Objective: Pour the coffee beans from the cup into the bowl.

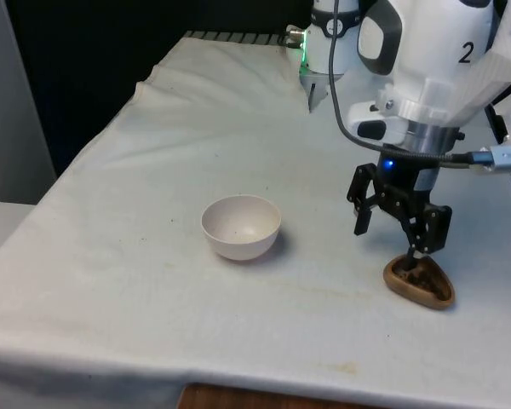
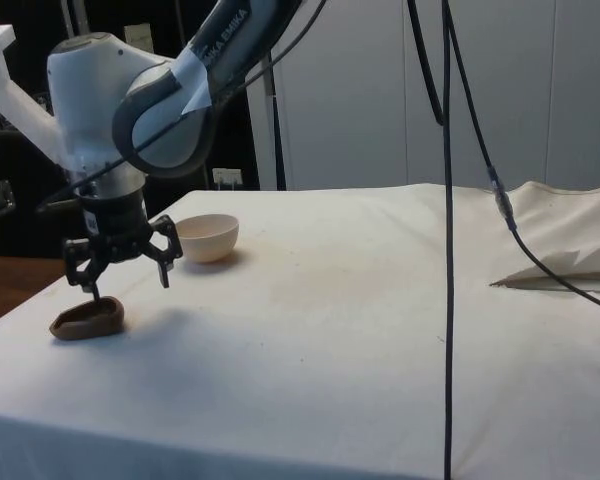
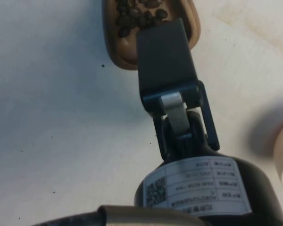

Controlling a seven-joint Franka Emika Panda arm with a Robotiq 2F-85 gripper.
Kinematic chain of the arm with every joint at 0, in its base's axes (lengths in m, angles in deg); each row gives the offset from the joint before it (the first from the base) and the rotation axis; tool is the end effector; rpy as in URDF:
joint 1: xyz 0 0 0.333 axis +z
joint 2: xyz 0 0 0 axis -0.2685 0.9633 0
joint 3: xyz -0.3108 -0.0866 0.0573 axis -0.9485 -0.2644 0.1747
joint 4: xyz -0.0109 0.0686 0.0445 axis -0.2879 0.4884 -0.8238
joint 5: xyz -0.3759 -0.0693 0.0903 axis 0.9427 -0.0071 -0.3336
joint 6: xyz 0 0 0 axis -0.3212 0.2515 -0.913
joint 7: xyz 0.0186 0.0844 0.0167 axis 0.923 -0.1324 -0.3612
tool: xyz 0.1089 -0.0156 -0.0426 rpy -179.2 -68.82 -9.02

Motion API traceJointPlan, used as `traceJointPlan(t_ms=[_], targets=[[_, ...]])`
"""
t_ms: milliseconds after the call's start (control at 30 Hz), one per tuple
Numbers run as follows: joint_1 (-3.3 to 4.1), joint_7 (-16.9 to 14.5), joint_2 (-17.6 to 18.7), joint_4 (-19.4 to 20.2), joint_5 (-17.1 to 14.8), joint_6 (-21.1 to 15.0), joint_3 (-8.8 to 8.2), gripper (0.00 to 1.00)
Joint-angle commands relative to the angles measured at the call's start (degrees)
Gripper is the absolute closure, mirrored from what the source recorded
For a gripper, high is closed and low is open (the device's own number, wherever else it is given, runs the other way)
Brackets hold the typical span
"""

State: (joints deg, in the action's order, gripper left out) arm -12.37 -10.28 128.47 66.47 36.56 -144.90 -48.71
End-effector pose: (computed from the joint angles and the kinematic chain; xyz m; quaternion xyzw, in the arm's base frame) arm 0.7254 0.1201 0.1798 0.9216 -0.3765 0.0876 0.0351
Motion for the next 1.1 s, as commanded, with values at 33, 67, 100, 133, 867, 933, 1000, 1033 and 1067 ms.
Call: traceJointPlan(t_ms=[33, 67, 100, 133, 867, 933, 1000, 1033, 1067], targets=[[-0.17, 0.11, 0.29, 0.11, -0.29, -1.38, 0.23, 0.00], [-0.29, 0.00, 0.34, 0.11, -0.40, -1.55, 0.29, 0.00], [-0.40, -0.11, 0.34, 0.11, -0.57, -1.83, 0.46, 0.00], [-0.46, -0.23, 0.40, 0.17, -0.74, -2.06, 0.57, 0.00], [-0.80, -0.74, 0.57, 0.69, -2.06, -3.61, 0.80, 0.00], [-0.92, -0.74, 0.46, 1.03, -2.35, -4.30, 0.97, 0.00], [-1.03, -0.80, 0.23, 1.60, -2.69, -5.16, 1.09, 0.00], [-1.09, -0.86, 0.11, 1.95, -2.92, -5.56, 1.09, 0.00], [-1.15, -0.92, -0.17, 2.69, -3.27, -6.42, 1.09, 0.00]])
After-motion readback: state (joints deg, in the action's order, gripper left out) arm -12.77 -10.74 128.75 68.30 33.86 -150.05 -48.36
